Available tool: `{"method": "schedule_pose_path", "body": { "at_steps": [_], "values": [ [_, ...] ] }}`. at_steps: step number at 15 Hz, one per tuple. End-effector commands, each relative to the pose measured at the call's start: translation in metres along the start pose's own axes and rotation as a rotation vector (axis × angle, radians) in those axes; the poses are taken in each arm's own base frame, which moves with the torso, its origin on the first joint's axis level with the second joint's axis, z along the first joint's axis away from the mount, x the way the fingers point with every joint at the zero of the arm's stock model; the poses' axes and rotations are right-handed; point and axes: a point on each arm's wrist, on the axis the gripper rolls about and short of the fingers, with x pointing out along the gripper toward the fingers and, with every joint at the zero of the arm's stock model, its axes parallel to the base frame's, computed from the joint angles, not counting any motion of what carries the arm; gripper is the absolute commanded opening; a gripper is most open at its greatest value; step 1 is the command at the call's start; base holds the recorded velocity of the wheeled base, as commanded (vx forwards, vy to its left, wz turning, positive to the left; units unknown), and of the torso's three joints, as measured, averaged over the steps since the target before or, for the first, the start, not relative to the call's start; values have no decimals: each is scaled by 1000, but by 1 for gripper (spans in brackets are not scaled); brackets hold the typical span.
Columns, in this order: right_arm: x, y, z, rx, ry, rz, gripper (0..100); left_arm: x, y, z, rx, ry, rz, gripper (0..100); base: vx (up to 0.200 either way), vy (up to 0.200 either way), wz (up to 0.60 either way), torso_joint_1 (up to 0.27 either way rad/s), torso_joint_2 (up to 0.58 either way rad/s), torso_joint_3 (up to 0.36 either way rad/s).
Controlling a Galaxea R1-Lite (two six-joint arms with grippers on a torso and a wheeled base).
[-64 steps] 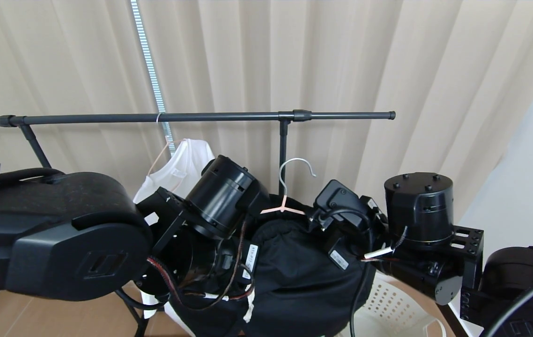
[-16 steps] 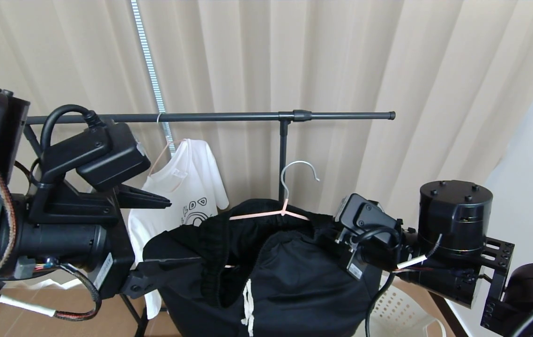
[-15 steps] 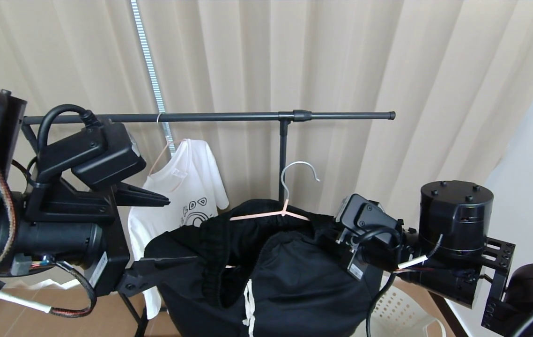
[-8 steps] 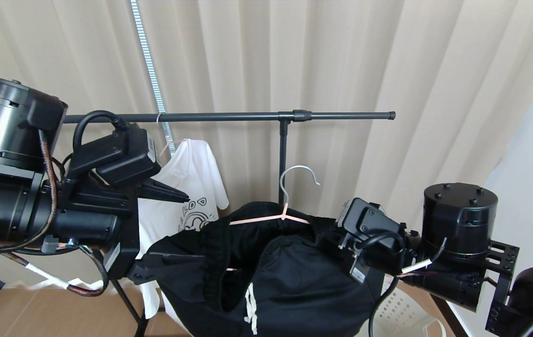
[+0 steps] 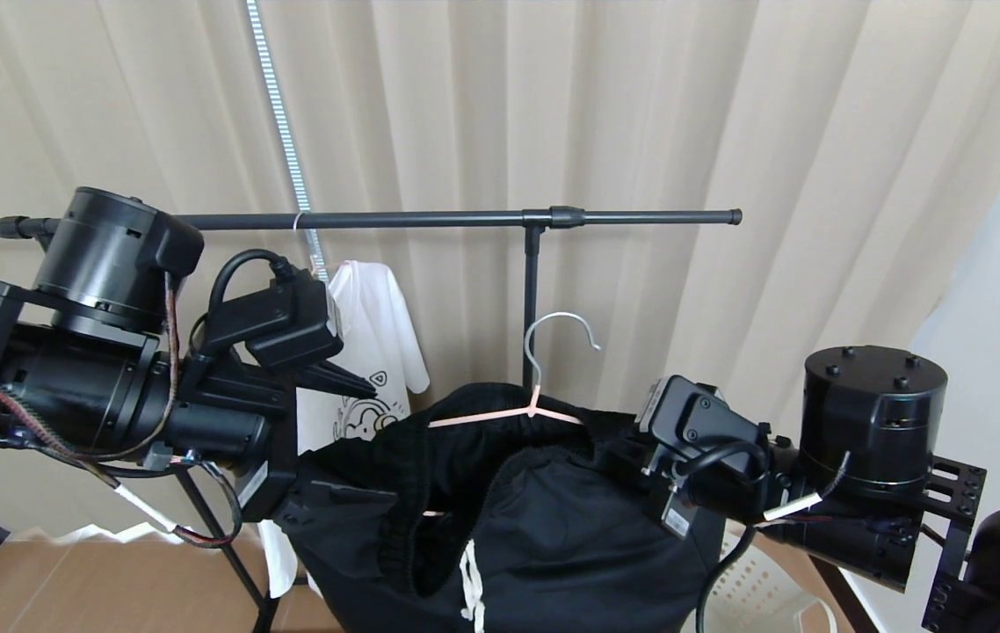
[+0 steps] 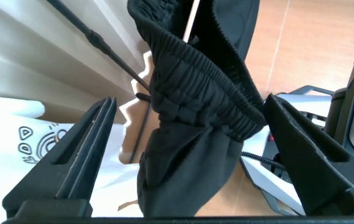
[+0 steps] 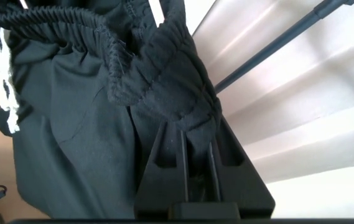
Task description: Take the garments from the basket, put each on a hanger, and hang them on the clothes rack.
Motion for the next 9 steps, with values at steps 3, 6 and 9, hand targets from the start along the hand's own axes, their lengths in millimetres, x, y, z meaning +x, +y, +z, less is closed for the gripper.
{"method": "schedule_pose_path", "body": {
  "at_steps": [3, 6, 9],
  "values": [
    [-6, 0, 3, -3, -33, -13, 0, 14, 5, -8, -11, 30, -31, 100, 0, 0, 0, 0, 0, 0],
    [-8, 6, 7, -11, -47, 5, 0, 18, 7, -8, -17, 13, -56, 100, 0, 0, 0, 0, 0, 0],
    [-11, 10, 13, -17, -67, 17, 0, 20, 6, -10, -20, 18, -67, 100, 0, 0, 0, 0, 0, 0]
  ]
}}
